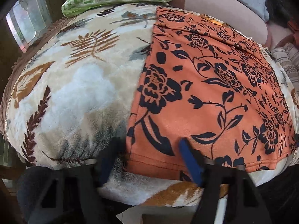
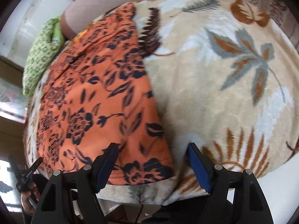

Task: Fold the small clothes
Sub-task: 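Grasp the blouse hem with the left tool while the right tool grasps it too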

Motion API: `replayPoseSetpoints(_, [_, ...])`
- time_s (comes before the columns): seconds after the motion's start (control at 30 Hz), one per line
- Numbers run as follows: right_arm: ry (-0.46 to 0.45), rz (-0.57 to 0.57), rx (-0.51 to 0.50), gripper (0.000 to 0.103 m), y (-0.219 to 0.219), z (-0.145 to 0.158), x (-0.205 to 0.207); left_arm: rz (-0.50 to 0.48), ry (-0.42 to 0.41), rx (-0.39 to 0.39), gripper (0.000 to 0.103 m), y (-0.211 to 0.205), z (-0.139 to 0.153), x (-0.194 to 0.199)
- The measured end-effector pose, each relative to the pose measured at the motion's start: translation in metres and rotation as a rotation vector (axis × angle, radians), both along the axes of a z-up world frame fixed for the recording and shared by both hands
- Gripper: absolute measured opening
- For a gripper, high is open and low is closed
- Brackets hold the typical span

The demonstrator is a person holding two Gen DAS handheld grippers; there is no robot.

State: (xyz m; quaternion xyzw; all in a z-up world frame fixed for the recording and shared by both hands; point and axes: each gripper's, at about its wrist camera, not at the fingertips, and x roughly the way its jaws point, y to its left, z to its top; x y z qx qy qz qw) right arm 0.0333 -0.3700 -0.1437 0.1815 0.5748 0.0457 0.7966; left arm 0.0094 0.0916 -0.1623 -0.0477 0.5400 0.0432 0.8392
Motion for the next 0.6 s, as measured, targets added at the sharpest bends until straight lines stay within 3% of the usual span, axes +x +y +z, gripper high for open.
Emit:
replayPoseSetpoints(0.03, [0.016, 0.004, -0.033, 0.044, 0.002, -0.002, 0.000, -0.001, -0.001, 0.001, 0.042, 0.000, 0.001, 0.000])
replayPoseSetpoints(0.07, [0.024, 0.002, -0.051, 0.039, 0.002, -0.003, 0.000, 0.000, 0.000, -0.002, 0.035, 0.000, 0.002, 0.000])
replayPoseSetpoints(0.17, [0.023, -0.010, -0.046, 0.036, -0.002, -0.001, -0.002, -0.002, 0.000, -0.005, 0.027, 0.000, 0.003, 0.000])
replayPoseSetpoints(0.27, [0.002, -0.015, -0.085, 0.036, 0.000, 0.011, -0.006, -0.012, 0.000, -0.002, 0.027, -0.001, 0.004, -0.001])
replayPoseSetpoints(0.3, [-0.005, -0.009, -0.116, 0.040, 0.004, 0.015, -0.006, -0.012, -0.003, 0.002, 0.028, -0.002, 0.004, -0.001])
replayPoseSetpoints(0.33, [-0.012, 0.002, -0.131, 0.058, 0.007, 0.018, -0.005, -0.011, -0.004, 0.002, 0.028, -0.002, 0.004, -0.001])
replayPoseSetpoints(0.37, [-0.019, 0.010, -0.138, 0.069, 0.009, 0.019, -0.004, -0.010, -0.006, 0.004, 0.031, -0.003, 0.004, -0.001])
replayPoseSetpoints(0.4, [-0.020, 0.017, -0.146, 0.074, 0.013, 0.018, -0.002, -0.009, -0.009, 0.005, 0.033, -0.003, 0.004, -0.001])
replayPoseSetpoints(0.47, [0.010, 0.036, -0.146, 0.073, 0.017, 0.008, 0.003, -0.004, -0.013, 0.000, 0.037, -0.002, 0.003, -0.002])
replayPoseSetpoints(0.5, [0.022, 0.035, -0.130, 0.067, 0.017, 0.003, 0.004, -0.003, -0.014, -0.004, 0.037, -0.001, 0.003, -0.002])
replayPoseSetpoints(0.53, [0.034, 0.029, -0.128, 0.048, 0.018, -0.001, 0.005, -0.003, -0.015, -0.009, 0.037, 0.000, 0.003, -0.002])
replayPoseSetpoints(0.6, [0.029, 0.014, -0.146, 0.033, 0.017, 0.001, 0.002, -0.007, -0.013, -0.014, 0.033, 0.001, 0.003, -0.002])
